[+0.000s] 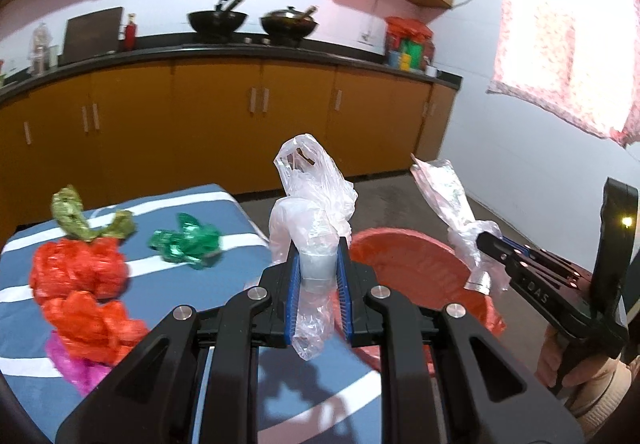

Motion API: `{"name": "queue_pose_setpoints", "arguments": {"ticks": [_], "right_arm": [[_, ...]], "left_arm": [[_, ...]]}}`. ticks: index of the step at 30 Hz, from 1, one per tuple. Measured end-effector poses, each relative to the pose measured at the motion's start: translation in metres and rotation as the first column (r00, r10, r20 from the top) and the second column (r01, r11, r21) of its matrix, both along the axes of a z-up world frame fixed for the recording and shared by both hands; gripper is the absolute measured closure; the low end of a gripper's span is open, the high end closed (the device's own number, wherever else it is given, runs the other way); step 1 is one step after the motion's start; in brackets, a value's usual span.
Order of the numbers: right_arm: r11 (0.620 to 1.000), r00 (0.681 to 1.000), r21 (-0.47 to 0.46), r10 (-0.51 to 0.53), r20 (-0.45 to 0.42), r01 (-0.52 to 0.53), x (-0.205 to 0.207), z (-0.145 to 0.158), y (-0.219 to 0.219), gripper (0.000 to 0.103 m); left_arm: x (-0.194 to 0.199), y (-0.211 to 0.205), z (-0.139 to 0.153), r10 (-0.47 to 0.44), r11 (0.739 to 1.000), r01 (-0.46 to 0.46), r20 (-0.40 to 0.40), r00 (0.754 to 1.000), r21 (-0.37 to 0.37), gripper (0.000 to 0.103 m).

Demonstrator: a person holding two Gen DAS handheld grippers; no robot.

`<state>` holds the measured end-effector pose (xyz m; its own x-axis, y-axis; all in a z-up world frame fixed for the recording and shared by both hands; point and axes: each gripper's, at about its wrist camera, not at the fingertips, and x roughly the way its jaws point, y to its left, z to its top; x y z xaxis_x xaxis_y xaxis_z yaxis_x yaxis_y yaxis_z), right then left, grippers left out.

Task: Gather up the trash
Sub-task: 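Carry the clear bag with the right gripper while the left carries its clear bag to the basket, then open both grippers over the orange basket to drop the clear bags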

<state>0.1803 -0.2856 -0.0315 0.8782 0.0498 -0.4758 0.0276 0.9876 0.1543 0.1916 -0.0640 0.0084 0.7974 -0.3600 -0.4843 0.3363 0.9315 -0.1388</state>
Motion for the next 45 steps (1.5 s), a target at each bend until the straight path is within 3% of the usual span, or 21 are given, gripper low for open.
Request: {"name": "queue_pose_setpoints", "arguments": {"ticks": [24,39,45], "right_arm": [[0.996,0.994,0.022,-0.086,-0.072,0.088,0.009,-0.035,-0.056,0.092],[0.996,0.994,0.043,-0.07,-0.083,0.074,0.016,-0.04,-0.062,0.092],[0.996,0.994,0.057,-0.065,-0.084,0.07,0.017,-0.041,-0.062,0.087]], "left_arm": [[0.025,-0.09,-0.041,-0.143,0.989,0.146,-0.091,0.986,0.027,0.086],[0.035,-0.113,-0.057,-0.18,0.981,0.187,-0.122,0.976,0.049,0.086],[0.039,-0.116,-0.065,-0.193,0.978,0.202,-0.154,0.969,0.046,0.084]]}}
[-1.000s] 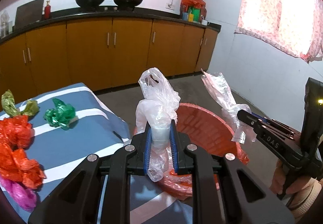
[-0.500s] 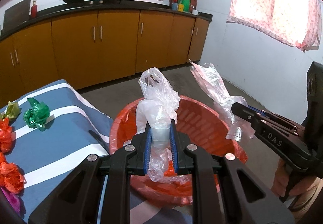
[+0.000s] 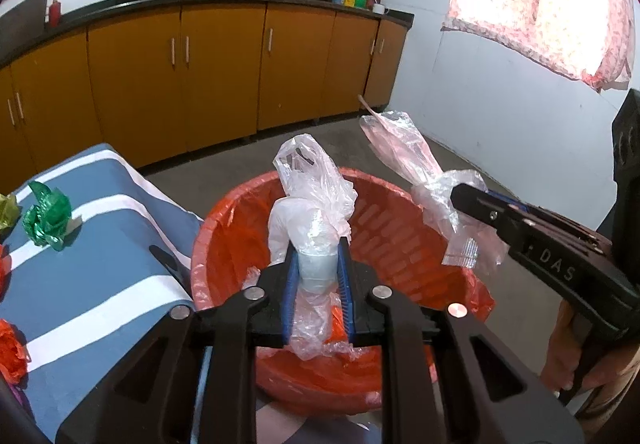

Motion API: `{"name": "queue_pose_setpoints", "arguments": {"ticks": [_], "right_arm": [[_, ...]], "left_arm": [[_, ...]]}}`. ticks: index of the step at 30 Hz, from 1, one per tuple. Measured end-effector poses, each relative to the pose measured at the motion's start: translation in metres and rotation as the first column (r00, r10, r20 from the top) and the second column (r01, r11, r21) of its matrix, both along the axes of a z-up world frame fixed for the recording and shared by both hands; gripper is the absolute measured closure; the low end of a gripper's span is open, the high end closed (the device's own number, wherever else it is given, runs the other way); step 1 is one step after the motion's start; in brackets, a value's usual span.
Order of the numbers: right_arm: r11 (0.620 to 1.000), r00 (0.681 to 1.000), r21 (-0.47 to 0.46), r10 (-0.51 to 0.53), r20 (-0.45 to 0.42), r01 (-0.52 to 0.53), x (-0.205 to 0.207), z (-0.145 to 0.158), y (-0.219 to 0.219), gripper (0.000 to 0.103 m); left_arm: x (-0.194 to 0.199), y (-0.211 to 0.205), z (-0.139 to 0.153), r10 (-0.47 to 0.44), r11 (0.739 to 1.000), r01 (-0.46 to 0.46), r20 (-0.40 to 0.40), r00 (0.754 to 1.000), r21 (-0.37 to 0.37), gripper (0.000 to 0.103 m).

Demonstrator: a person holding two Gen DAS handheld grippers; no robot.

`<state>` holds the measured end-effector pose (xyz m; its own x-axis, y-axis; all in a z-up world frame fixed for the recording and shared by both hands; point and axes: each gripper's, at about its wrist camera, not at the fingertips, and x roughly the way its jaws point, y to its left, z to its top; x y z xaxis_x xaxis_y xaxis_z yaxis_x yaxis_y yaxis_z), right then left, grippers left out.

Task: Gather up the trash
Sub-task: 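Open both grippers over the orange basket to drop the clear bags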

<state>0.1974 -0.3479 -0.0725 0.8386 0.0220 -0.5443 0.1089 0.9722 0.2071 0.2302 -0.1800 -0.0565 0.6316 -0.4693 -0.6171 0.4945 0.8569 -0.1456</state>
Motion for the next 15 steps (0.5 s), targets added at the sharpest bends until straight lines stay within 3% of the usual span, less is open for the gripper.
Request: {"name": "queue_pose_setpoints", "arguments": {"ticks": [5,15], "right_arm": [[1.0,1.0,0.003,-0.009,0.003,0.009,0.001,0.001,0.001,0.077],[1.0,1.0,0.006,-0.025,-0.002,0.025,0.0,-0.003,-0.001,0.072]], "left_arm": [[0.001,0.002,-0.006,-0.002,1.0,0.002,-0.025,1.0,-0.008,0.077],[0.002,0.011,-0.009,0.028,1.0,-0.028,-0.035,0.999,-0.001,0.073]]}}
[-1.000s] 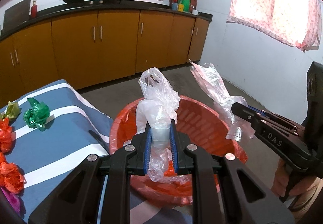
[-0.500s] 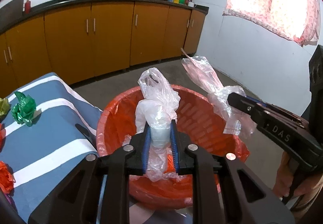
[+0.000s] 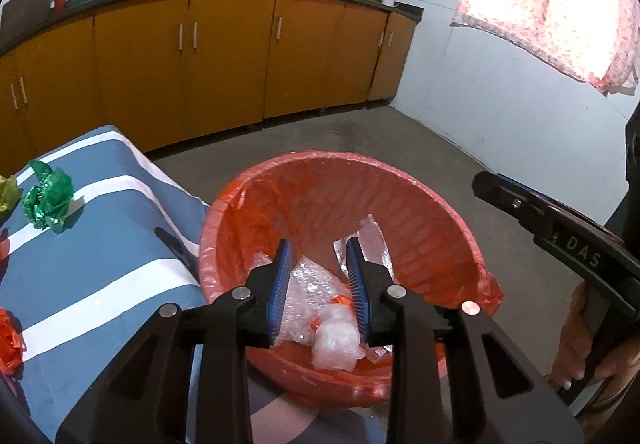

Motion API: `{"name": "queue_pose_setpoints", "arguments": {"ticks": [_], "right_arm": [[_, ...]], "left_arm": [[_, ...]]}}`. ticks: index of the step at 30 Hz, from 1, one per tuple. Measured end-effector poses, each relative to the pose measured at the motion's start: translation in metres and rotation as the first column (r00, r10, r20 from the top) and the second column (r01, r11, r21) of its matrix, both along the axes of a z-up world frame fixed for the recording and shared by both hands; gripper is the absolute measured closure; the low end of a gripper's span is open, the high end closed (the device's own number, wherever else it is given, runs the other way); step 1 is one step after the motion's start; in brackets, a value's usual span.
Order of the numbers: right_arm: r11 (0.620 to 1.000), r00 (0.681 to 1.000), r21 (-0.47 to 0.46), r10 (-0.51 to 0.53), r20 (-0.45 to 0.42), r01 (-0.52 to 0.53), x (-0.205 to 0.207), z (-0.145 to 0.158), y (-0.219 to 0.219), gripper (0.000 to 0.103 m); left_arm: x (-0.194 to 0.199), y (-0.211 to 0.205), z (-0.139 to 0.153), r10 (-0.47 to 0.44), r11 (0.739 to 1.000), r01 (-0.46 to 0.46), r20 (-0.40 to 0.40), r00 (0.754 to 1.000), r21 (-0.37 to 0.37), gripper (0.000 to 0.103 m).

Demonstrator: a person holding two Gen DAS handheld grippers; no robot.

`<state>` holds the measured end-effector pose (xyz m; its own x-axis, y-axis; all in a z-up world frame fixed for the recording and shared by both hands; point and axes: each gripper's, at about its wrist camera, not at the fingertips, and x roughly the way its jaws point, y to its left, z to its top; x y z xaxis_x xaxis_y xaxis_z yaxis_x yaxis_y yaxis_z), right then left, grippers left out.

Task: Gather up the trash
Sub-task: 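Open both grippers over the orange basket to drop the clear bags, then move both grippers back over the table toward the red and pink bags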

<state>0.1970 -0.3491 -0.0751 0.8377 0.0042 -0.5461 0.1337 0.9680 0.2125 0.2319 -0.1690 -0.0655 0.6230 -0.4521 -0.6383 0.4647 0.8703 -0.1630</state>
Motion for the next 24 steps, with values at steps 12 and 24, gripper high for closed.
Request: {"name": "queue_pose_setpoints", "arguments": {"ticks": [12,24], "right_arm": [[0.999,0.999,-0.019,0.033,0.009,-0.033,0.003,0.009,0.022,0.069],[0.978,0.977,-0.002,0.211,0.025,-0.211,0.018,0.019,0.105,0.055]], "left_arm": [[-0.002,0.044,0.014,0.098,0.995,-0.097,0.026,0.995,-0.016,0.068],[-0.041,0.152,0.051,0.294,0.956,-0.291,0.136,0.946,-0.041,0.059]]}}
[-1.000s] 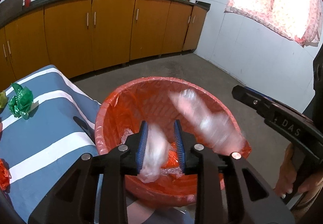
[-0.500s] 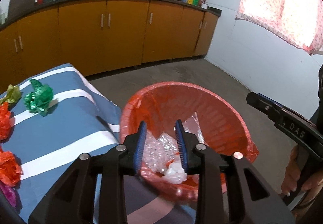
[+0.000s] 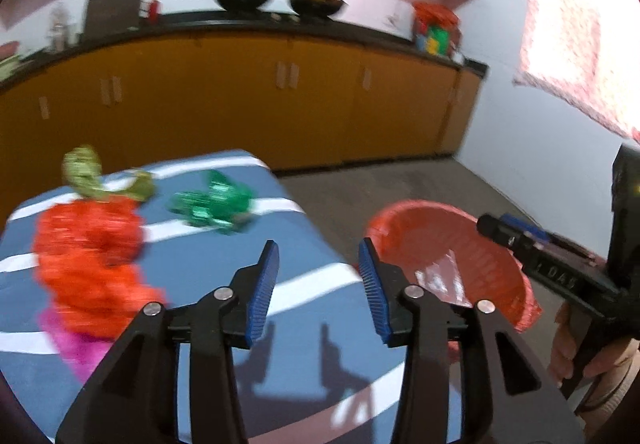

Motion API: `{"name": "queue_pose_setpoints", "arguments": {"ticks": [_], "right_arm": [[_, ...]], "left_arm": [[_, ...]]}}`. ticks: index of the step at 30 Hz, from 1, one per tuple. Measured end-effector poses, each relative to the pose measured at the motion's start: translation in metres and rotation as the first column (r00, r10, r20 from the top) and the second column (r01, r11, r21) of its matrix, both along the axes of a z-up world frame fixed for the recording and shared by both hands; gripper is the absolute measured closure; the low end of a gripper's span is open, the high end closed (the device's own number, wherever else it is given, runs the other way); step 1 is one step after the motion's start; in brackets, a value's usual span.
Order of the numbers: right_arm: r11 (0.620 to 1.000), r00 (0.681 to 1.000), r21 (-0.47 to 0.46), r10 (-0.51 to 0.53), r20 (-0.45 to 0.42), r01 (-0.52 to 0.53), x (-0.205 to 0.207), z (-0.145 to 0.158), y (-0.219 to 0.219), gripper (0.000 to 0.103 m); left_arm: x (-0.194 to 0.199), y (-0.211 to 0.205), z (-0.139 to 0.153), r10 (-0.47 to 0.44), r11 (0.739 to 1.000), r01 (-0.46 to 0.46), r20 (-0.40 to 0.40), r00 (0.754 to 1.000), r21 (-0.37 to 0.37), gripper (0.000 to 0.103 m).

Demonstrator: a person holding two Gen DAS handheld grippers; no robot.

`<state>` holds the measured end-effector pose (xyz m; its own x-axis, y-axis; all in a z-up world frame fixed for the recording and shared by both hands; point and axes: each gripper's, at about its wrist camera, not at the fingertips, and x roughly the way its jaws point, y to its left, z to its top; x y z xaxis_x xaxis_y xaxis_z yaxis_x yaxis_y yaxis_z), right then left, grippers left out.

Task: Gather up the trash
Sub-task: 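Move both grippers back over the table toward the red and pink bags, then close the right gripper on a red plastic bag on the table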

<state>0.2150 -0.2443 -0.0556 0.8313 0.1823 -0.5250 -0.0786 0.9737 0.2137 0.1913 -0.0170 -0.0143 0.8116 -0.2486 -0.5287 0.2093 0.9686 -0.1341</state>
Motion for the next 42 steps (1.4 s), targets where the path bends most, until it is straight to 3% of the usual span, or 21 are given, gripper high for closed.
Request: {"name": "queue_pose_setpoints", "arguments": {"ticks": [6,15,20,24,30,31,32,34,35,38,42], "right_arm": [[0.989,0.989,0.007,0.15,-0.004,-0.15,0.009,0.003,0.068,0.052],[0.931,0.931,0.009,0.365,-0.014,-0.365,0.01,0.001,0.181,0.051],[0.893,0.893,-0.009,0.451,-0.014,-0.451,0.008,0.001,0.237,0.048],[0.872,0.872,-0.019,0.49,-0.011,-0.49,0.005,0.003,0.267,0.047],[0.869,0.87,-0.053,0.492,-0.022,-0.492,0.008,-0.003,0.292,0.042],[0.872,0.874,-0.062,0.485,-0.032,-0.486,0.01,-0.005,0.292,0.045],[0.874,0.876,-0.065,0.481,-0.038,-0.482,0.011,-0.008,0.293,0.06],[0.876,0.878,-0.063,0.475,-0.062,-0.478,0.016,-0.013,0.291,0.08],[0.879,0.881,-0.062,0.47,-0.064,-0.473,0.017,-0.014,0.289,0.085],[0.891,0.894,-0.071,0.446,-0.05,-0.449,0.017,-0.012,0.279,0.094],[0.917,0.918,-0.054,0.395,-0.036,-0.396,0.022,-0.008,0.256,0.095]], "left_arm": [[-0.025,0.081,0.01,0.2,0.979,-0.202,0.063,0.978,0.027,0.055],[-0.046,0.194,-0.014,0.476,0.877,-0.477,0.03,0.879,0.052,0.054],[-0.056,0.221,-0.025,0.526,0.848,-0.526,0.016,0.851,0.064,0.05],[-0.062,0.238,-0.033,0.539,0.841,-0.538,0.0,0.842,0.066,0.05],[-0.062,0.244,-0.037,0.54,0.841,-0.538,-0.014,0.842,0.066,0.05],[-0.062,0.244,-0.038,0.536,0.843,-0.534,-0.014,0.844,0.065,0.05],[-0.061,0.243,-0.039,0.53,0.846,-0.528,-0.014,0.848,0.065,0.05],[-0.06,0.241,-0.04,0.52,0.853,-0.518,-0.015,0.854,0.067,0.05],[-0.059,0.239,-0.041,0.513,0.857,-0.511,-0.018,0.858,0.068,0.05],[-0.055,0.231,-0.043,0.491,0.871,-0.489,-0.031,0.871,0.06,0.05],[-0.049,0.217,-0.044,0.452,0.892,-0.45,-0.04,0.891,0.048,0.049]]}}
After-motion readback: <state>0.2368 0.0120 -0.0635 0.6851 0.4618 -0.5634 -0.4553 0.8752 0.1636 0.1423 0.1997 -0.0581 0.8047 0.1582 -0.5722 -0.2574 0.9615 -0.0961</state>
